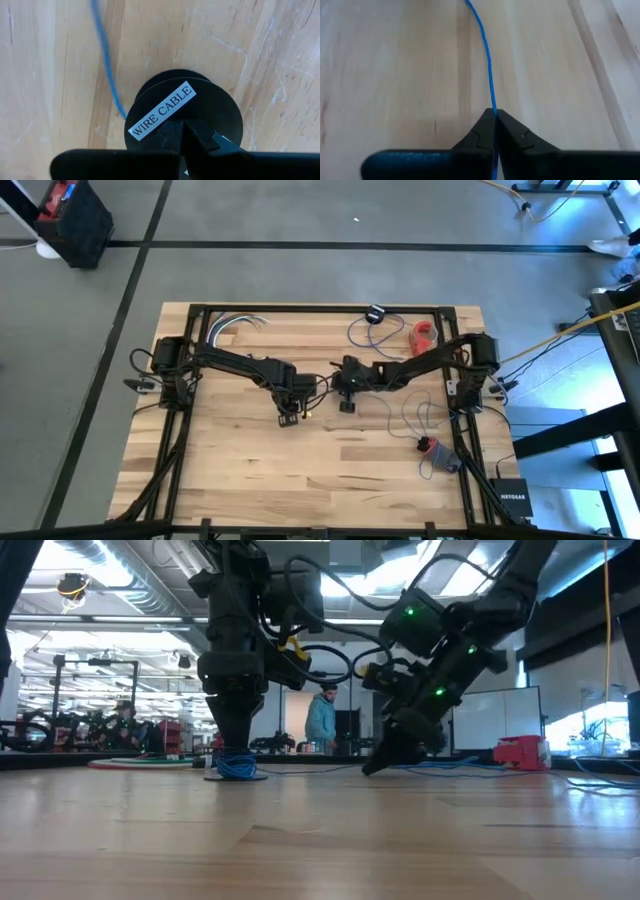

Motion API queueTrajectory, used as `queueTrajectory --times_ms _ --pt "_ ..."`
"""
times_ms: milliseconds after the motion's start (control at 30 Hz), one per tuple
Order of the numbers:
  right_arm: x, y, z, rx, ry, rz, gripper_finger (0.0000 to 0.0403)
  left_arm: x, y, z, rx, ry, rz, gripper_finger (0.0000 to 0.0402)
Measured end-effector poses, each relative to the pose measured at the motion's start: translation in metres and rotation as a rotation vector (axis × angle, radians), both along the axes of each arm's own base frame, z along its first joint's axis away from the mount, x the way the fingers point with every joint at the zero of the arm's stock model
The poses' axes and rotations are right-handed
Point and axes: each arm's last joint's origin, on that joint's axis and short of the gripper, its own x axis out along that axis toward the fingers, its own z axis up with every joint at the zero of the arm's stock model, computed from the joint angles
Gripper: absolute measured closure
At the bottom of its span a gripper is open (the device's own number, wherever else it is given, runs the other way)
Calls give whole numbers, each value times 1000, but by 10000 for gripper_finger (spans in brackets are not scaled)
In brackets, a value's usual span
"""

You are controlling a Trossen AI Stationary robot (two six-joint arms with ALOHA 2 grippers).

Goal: Coil cords
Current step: Uncoil the blue wire from the spool

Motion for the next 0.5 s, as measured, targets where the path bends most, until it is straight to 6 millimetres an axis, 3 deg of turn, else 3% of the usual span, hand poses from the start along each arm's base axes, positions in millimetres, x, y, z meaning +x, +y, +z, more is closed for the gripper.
queueTrajectory --times_ms 233,500 --pt "-30 25 13 -60 198 -4 395 1 0 0 -2 -7 11 401" --pt "-87 50 18 -107 371 -81 397 2 0 0 -4 -16 6 401"
